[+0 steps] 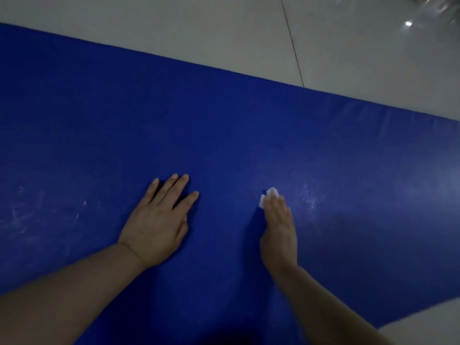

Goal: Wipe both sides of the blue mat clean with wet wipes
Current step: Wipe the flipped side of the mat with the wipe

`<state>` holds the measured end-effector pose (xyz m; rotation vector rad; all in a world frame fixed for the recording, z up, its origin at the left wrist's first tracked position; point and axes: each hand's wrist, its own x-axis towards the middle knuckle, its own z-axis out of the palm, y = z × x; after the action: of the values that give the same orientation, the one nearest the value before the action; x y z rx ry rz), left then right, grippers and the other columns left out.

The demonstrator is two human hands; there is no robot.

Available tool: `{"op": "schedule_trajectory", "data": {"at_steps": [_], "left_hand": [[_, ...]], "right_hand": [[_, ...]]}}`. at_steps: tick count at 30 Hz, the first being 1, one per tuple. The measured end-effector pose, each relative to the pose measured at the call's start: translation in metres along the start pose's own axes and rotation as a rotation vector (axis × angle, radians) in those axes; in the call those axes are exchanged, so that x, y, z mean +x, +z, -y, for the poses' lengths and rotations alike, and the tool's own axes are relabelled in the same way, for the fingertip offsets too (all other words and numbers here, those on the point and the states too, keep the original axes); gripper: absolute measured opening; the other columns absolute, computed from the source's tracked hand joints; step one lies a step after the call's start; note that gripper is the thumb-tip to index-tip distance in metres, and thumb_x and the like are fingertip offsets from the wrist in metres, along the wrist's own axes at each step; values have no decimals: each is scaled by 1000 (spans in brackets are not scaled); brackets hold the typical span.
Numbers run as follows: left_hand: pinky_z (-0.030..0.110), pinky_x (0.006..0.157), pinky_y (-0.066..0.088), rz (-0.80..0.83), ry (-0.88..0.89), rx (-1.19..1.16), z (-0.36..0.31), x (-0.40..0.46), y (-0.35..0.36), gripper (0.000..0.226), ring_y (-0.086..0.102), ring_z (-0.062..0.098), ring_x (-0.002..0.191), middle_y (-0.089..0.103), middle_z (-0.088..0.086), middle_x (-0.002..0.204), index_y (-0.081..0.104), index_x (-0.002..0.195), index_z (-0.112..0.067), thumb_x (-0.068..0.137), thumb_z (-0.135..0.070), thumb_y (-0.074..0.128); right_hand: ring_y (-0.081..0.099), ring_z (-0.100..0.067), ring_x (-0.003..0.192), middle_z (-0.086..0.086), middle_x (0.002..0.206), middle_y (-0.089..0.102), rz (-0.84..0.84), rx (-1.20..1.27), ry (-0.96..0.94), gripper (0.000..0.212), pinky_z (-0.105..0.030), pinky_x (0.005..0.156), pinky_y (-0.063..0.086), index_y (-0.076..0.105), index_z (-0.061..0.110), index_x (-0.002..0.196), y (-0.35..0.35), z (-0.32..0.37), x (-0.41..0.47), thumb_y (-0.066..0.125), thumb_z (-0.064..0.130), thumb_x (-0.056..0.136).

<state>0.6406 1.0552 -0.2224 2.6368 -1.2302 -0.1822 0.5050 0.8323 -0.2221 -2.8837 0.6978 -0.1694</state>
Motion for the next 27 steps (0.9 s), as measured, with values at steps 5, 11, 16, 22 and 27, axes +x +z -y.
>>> {"op": "schedule_trajectory", "data": {"at_steps": [5, 11, 16, 22, 27], "left_hand": [[47, 115, 16, -29, 18, -45, -7, -6, -6, 52, 37, 33, 136, 40, 19, 148, 58, 130, -8, 89, -25, 31], [47, 115, 14, -3, 9, -94, -32, -23, -5, 53, 31, 32, 140, 33, 18, 152, 55, 134, -12, 88, -24, 31], [49, 113, 15, 74, 27, -26, -39, -32, 10, 55, 27, 32, 141, 29, 19, 154, 50, 139, -14, 89, -28, 31], [49, 113, 17, 74, 48, 3, -37, -28, 11, 57, 25, 32, 142, 29, 19, 153, 41, 141, -16, 86, -31, 35], [48, 115, 16, 84, 30, 34, -39, -26, 12, 60, 25, 32, 143, 27, 17, 155, 37, 142, -18, 84, -32, 38]], "right_hand": [[7, -29, 146, -18, 157, 11, 209, 8, -495, 68, -37, 119, 10, 6, 3, 149, 15, 70, -61, 30, 0, 86], [16, -15, 144, -7, 151, 33, 72, 55, -65, 98, -30, 117, 11, 32, 4, 143, 0, 2, -30, 55, -30, 54], [5, -9, 146, -2, 154, 26, 45, 65, 6, 99, -29, 119, 7, 31, 10, 145, -7, -31, -23, 51, -36, 60], [10, -16, 147, 13, 159, 9, 51, 126, 15, 87, -33, 119, 9, 22, 16, 148, 1, -31, -23, 42, -26, 74], [14, -21, 146, 1, 157, 20, 74, 95, 38, 73, -33, 119, 8, 22, 12, 148, 1, -28, -19, 23, -5, 77]]}}
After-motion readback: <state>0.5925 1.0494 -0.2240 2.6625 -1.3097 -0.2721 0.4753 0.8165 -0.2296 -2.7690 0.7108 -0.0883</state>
